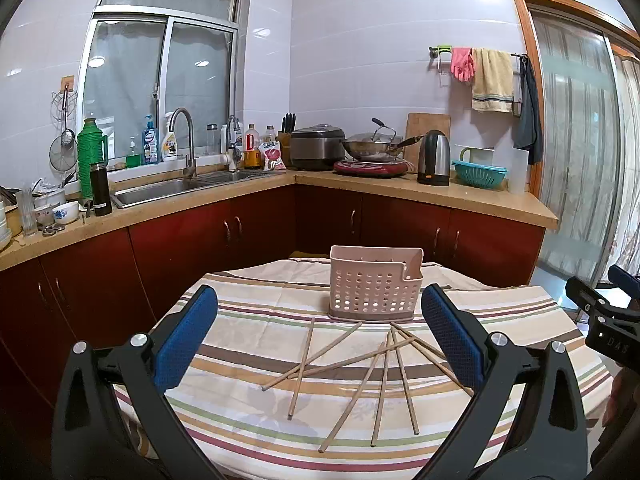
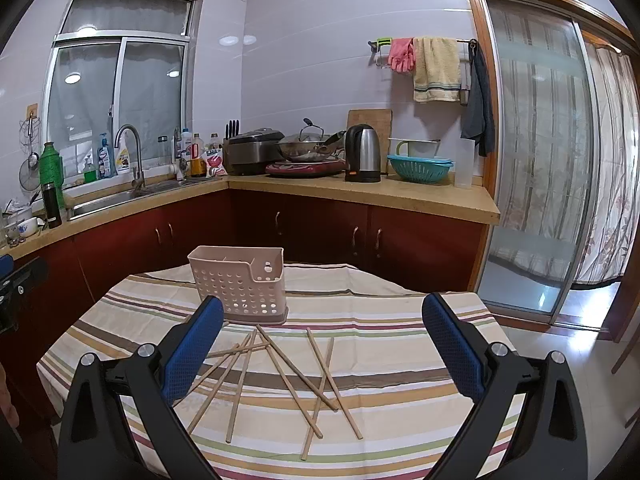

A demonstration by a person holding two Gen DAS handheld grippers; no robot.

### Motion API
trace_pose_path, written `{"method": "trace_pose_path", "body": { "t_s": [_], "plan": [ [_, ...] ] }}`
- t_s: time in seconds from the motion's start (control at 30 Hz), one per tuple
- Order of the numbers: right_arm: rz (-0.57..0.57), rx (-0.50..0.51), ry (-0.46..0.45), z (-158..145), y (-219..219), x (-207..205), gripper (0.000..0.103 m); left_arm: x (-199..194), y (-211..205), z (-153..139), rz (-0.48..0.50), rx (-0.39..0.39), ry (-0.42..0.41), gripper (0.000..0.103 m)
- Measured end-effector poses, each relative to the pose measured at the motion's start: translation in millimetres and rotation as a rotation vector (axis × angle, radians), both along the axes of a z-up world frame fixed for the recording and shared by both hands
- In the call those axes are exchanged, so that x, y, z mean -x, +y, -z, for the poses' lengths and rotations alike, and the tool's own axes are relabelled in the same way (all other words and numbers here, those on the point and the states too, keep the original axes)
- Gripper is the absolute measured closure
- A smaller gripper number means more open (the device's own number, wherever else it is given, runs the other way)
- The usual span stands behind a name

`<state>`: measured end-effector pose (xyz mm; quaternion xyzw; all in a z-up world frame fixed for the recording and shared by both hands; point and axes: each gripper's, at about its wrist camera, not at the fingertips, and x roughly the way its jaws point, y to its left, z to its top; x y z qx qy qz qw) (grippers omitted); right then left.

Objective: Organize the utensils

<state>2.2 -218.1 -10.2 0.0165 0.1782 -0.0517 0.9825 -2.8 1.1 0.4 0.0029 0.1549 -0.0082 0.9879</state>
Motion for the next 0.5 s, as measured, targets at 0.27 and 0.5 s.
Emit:
{"method": "trace_pose_path", "body": {
  "t_s": [0.27, 0.5],
  "plan": [
    [-0.001, -0.001, 0.001, -0.7, -0.3, 0.0, 0.006, -0.3, 1.0, -0.2, -0.001, -0.001, 0.0, 0.004],
    [-0.002, -0.002, -0.001, -0.6, -0.4, 0.3, 0.006, -0.3, 1.7, -0.4, -0.003, -0.002, -0.002, 0.004]
  ]
}}
